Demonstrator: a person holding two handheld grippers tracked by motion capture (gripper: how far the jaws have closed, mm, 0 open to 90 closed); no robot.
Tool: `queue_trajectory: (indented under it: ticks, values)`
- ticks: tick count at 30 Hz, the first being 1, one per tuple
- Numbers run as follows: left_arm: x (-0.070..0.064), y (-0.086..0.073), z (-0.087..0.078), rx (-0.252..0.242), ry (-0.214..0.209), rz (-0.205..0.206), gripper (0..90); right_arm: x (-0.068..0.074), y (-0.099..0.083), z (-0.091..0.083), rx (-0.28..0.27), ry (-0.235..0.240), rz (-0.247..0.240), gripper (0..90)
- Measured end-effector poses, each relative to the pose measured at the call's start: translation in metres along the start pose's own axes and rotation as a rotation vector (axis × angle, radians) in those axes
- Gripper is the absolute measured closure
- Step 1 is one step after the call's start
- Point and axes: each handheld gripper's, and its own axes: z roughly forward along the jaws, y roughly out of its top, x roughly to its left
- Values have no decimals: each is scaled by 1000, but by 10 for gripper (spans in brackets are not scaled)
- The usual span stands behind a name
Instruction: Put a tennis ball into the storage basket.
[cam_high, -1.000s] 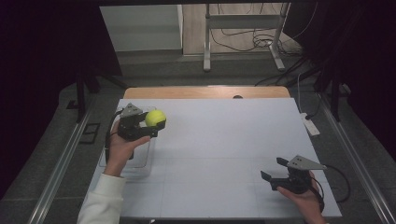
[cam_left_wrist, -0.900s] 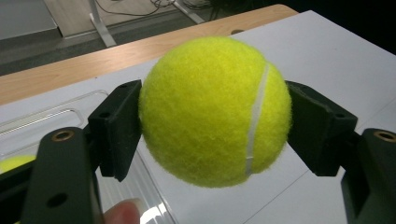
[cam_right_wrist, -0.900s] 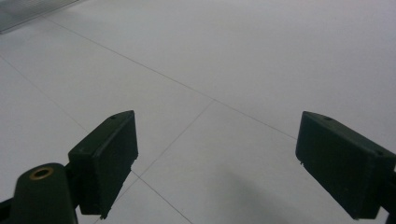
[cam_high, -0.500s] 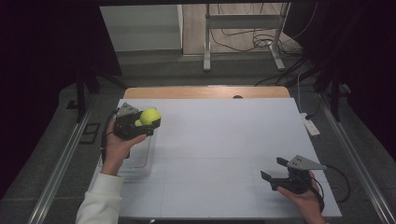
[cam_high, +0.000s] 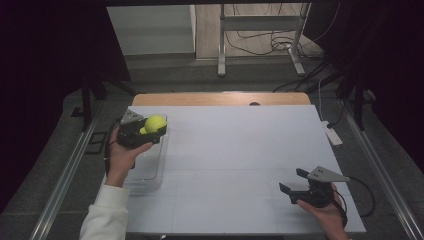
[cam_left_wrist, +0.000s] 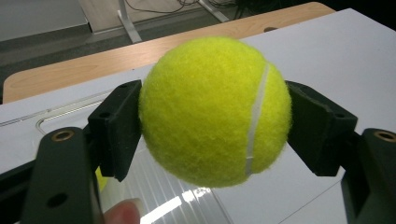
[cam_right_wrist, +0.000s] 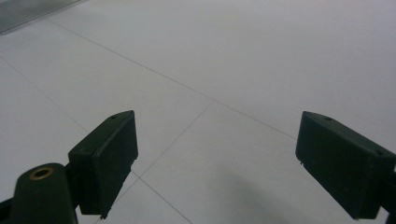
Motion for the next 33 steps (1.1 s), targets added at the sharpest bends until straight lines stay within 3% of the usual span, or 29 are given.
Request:
queue_trajectory:
  ticks: [8, 19, 33]
  values:
    - [6, -1, -1, 0, 33, 0, 261, 0, 0, 0, -3, 3, 3, 134]
    - [20, -4, 1, 10, 50, -37, 261, -1, 0, 0, -5, 3, 7, 134]
    - [39, -10, 1, 49, 110, -80, 261, 0, 0, 0, 0, 2, 1, 134]
